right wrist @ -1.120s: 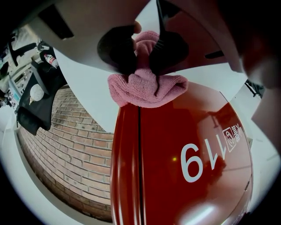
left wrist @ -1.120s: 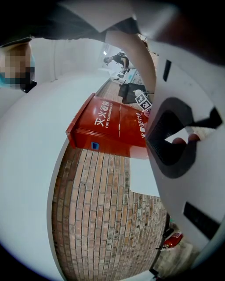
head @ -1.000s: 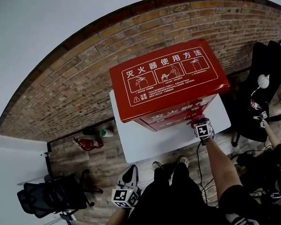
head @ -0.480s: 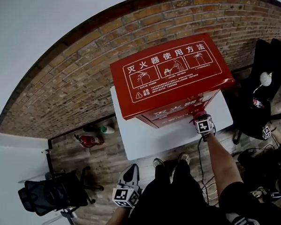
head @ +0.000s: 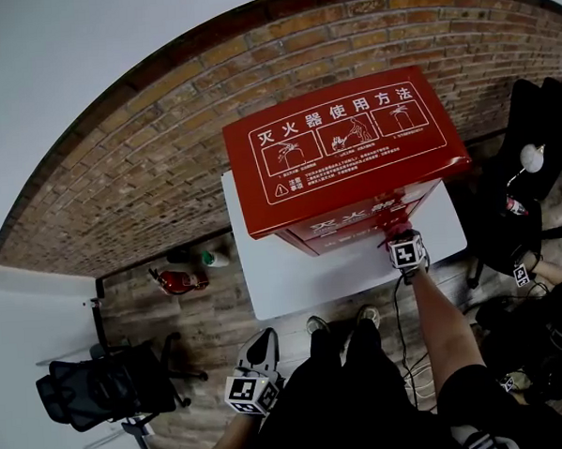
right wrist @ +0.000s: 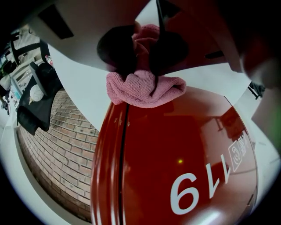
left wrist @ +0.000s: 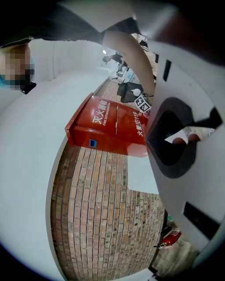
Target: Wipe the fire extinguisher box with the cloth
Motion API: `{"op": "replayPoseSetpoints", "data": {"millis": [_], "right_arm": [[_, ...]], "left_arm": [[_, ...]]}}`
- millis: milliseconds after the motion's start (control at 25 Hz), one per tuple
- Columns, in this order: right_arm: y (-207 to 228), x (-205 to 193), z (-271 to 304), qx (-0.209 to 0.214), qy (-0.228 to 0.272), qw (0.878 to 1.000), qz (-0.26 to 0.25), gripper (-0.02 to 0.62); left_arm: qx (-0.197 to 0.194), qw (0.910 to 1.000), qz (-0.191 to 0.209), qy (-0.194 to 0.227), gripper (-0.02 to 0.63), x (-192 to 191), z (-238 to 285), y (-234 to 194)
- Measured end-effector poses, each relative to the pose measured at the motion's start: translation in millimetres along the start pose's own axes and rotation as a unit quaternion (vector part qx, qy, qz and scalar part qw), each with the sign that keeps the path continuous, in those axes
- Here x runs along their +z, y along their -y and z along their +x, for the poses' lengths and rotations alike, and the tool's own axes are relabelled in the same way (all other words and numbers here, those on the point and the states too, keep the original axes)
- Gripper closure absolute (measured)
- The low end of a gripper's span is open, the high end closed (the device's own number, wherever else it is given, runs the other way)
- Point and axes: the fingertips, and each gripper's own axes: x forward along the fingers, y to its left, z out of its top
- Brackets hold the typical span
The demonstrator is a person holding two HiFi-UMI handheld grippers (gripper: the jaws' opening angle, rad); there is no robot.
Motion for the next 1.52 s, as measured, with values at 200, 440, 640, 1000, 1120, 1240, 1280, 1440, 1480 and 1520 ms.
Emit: {"op": "replayPoseSetpoints", "data": {"millis": [200,440,640,1000,1120,1240,1280,1440,1480,1520], "right_arm": [[-25,1,-1,0.019,0.001,1.000,-0.013,0.505],[-50,4,6,0.035,0.014,0.999,-0.016,0.505],[-57,-1,3,0.035,-0.005,0.999,-0.013,0.505],[-62,7,4,0.036,0.013,0.999,-0.031,0.505],[-62,10,0,0.035,0.014,0.999,-0.032,0.505],[-61,11,-3,0.034,0.018,0.999,-0.028,0.505],[-61,12,-5,0.034,0.020,0.999,-0.027,0.505],[-62,18,-9,0.035,0.034,0.998,-0.028,0.505],[-62,20,-11,0.035,0.036,0.998,-0.028,0.505],[-63,21,-14,0.036,0.035,0.998,-0.028,0.505]], "left_arm": [[0.000,1.0000,-0.006,-0.005,0.589,-2,-3,-1],[0.001,1.0000,-0.005,0.004,0.589,-1,-6,-3],[0.002,0.9999,-0.011,0.001,0.589,-6,-9,-4],[0.001,0.9999,-0.009,0.009,0.589,-3,-11,-6],[-0.003,0.9998,-0.017,0.006,0.589,-5,-11,-5],[-0.004,0.9999,-0.014,0.007,0.589,-4,-10,-5],[-0.004,0.9999,-0.013,0.008,0.589,-5,-10,-6],[-0.008,0.9999,-0.008,0.011,0.589,-3,-8,-6],[-0.009,0.9999,-0.008,0.011,0.589,-2,-8,-5],[-0.011,0.9998,-0.008,0.012,0.589,-2,-8,-5]]}}
